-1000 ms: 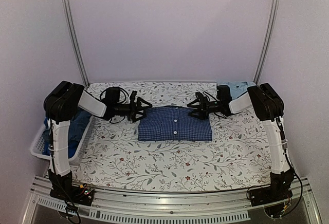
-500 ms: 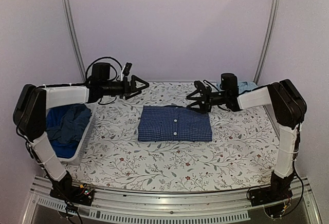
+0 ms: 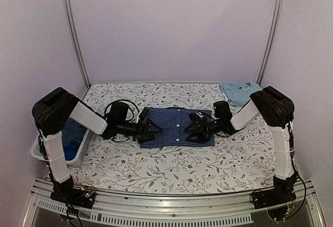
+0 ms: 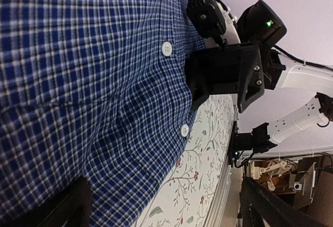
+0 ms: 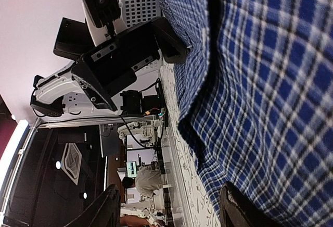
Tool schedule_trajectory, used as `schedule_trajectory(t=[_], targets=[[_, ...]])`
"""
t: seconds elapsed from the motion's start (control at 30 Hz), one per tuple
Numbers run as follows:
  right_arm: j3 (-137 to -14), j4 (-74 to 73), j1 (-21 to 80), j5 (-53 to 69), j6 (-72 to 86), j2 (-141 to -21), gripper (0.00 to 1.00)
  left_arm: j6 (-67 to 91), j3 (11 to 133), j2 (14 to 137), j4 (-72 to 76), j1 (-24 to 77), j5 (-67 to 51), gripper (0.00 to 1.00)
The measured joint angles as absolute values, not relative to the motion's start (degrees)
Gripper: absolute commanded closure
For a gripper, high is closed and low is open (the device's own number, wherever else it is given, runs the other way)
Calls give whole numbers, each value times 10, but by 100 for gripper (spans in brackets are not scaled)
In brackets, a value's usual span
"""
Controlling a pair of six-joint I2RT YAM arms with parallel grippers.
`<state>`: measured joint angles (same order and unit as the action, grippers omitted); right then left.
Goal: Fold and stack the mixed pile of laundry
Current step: Smooth out the square-folded shirt at the center of the board, then pick up the square-folded shirt from the center of the board.
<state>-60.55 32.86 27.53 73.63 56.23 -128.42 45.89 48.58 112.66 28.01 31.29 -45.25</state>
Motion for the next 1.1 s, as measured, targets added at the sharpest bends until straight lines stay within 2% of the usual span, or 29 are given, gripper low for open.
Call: schedule_trajectory(t=[0.13, 0.23, 0.4, 0.53, 0.63, 0.83, 1.1], targets=[[-546, 342, 255, 745, 541, -1252, 37, 479, 389, 1072, 344, 300, -442, 0], [-508, 281, 239, 739, 526, -1194, 37, 450, 375, 1005, 261, 295, -402, 0], [-488, 171, 187, 706, 503, -1036, 37, 298, 538, 943, 51, 339, -245, 0], [-479, 109, 124, 674, 472, -926, 37, 171, 682, 969, -11, 415, -141, 1], [-456, 61, 78, 644, 448, -897, 37, 71, 748, 1023, -33, 478, -94, 10], [-398, -9, 58, 605, 430, -897, 37, -95, 868, 1192, -82, 562, -53, 27], [-339, -30, 59, 591, 423, -896, 37, -198, 963, 1327, -98, 620, -22, 47]])
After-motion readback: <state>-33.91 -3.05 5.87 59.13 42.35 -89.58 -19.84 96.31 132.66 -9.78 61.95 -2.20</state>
